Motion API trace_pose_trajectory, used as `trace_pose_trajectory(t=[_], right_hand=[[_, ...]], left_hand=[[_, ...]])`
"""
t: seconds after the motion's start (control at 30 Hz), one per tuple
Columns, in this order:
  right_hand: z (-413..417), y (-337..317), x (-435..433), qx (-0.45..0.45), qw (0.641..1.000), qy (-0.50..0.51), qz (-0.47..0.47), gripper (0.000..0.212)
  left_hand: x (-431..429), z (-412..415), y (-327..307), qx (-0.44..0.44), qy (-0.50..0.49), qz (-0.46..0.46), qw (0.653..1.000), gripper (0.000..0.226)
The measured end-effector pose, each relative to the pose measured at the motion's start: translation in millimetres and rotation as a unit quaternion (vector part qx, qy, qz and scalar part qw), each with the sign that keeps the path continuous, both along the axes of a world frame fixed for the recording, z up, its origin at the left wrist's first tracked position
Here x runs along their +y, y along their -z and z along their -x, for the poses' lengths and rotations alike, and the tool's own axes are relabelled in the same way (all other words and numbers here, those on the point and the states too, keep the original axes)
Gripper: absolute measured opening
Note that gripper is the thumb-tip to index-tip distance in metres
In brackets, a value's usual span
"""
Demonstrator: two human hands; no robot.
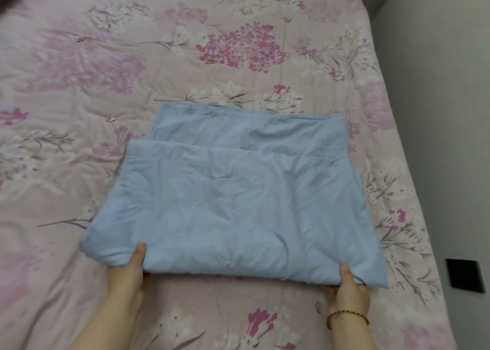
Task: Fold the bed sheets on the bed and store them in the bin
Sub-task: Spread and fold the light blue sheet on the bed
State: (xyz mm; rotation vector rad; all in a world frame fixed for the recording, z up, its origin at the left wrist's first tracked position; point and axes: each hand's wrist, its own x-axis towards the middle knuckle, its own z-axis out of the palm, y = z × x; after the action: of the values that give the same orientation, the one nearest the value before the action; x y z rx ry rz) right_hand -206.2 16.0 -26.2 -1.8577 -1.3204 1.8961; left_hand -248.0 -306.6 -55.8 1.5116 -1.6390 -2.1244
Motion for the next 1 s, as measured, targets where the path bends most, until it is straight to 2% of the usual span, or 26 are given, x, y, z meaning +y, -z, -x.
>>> trace_pose_trajectory(t=[0.13, 0.23, 0.27, 0.3, 0.37, 0.4, 0.47, 0.53, 0.6, 0.67, 0.73, 0.8, 0.83, 0.87, 0.9, 0.93, 0.97, 1.0], right_hand=[[-47.2, 10.8, -4.8, -0.032, 0.999, -0.012, -0.018, 0.037], [-57.6, 7.1, -4.1, -0.12, 0.989, -0.02, -0.089, 0.011], [-54.6, 0.0, -3.6, -0.164, 0.977, -0.016, -0.135, 0.017], [-47.0, -7.6, -4.6, -0.201, 0.961, -0.021, -0.187, 0.037], [-28.1, -21.2, -11.2, -0.187, 0.915, -0.116, -0.338, 0.071], [-16.6, -18.0, -14.8, -0.146, 0.88, -0.195, -0.407, 0.076], [7.1, -3.4, -37.9, -0.088, 0.776, -0.362, -0.509, 0.071], [35.3, 15.0, -70.0, -0.054, 0.641, -0.52, -0.562, 0.063], [58.0, 39.6, -85.8, -0.029, 0.504, -0.653, -0.565, 0.061], [61.5, 68.0, -55.0, -0.071, 0.438, -0.696, -0.565, 0.057], [55.5, 75.7, 6.8, -0.161, 0.43, -0.692, -0.558, 0.063], [48.8, 60.3, 67.3, -0.262, 0.456, -0.662, -0.534, 0.073], [45.7, 50.1, 86.8, -0.305, 0.478, -0.63, -0.53, 0.069], [49.6, 45.5, 98.9, -0.343, 0.529, -0.6, -0.492, 0.065], [59.5, 39.4, 95.2, -0.351, 0.588, -0.55, -0.477, 0.062], [72.4, 40.9, 87.0, -0.326, 0.615, -0.516, -0.499, 0.062], [89.7, 46.3, 70.4, -0.266, 0.622, -0.48, -0.559, 0.064], [106.1, 55.2, 49.7, -0.195, 0.616, -0.497, -0.579, 0.064]], left_hand=[[-2.5, -35.4, -11.2, -0.054, 0.024, 0.031, 0.998, 0.052], [-6.5, -36.5, -26.2, -0.106, 0.017, 0.157, 0.982, 0.061], [-6.5, -33.4, -31.8, -0.127, 0.001, 0.191, 0.973, 0.063], [-6.1, -28.6, -37.2, -0.149, -0.001, 0.233, 0.961, 0.067], [1.5, -17.4, -47.1, -0.149, 0.078, 0.347, 0.923, 0.071], [8.2, -10.5, -46.9, -0.12, 0.153, 0.403, 0.894, 0.069], [30.5, 2.6, -43.1, -0.042, 0.3, 0.482, 0.822, 0.059], [60.4, 19.2, -25.1, 0.03, 0.43, 0.518, 0.739, 0.056], [83.3, 38.8, -0.7, 0.045, 0.521, 0.546, 0.655, 0.056], [91.1, 59.0, 17.4, 0.008, 0.574, 0.526, 0.627, 0.062], [91.0, 76.9, 29.3, -0.032, 0.602, 0.526, 0.6, 0.07], [91.6, 89.7, 35.2, -0.032, 0.598, 0.552, 0.58, 0.082], [91.1, 93.0, 32.9, -0.037, 0.586, 0.553, 0.591, 0.086], [96.4, 102.3, 35.8, -0.043, 0.573, 0.548, 0.608, 0.089], [98.0, 106.1, 35.3, -0.049, 0.552, 0.55, 0.626, 0.092], [103.1, 113.2, 37.5, -0.045, 0.528, 0.556, 0.641, 0.093], [107.6, 124.5, 40.1, -0.045, 0.511, 0.556, 0.654, 0.094], [109.7, 134.8, 40.2, -0.045, 0.502, 0.562, 0.656, 0.095]])
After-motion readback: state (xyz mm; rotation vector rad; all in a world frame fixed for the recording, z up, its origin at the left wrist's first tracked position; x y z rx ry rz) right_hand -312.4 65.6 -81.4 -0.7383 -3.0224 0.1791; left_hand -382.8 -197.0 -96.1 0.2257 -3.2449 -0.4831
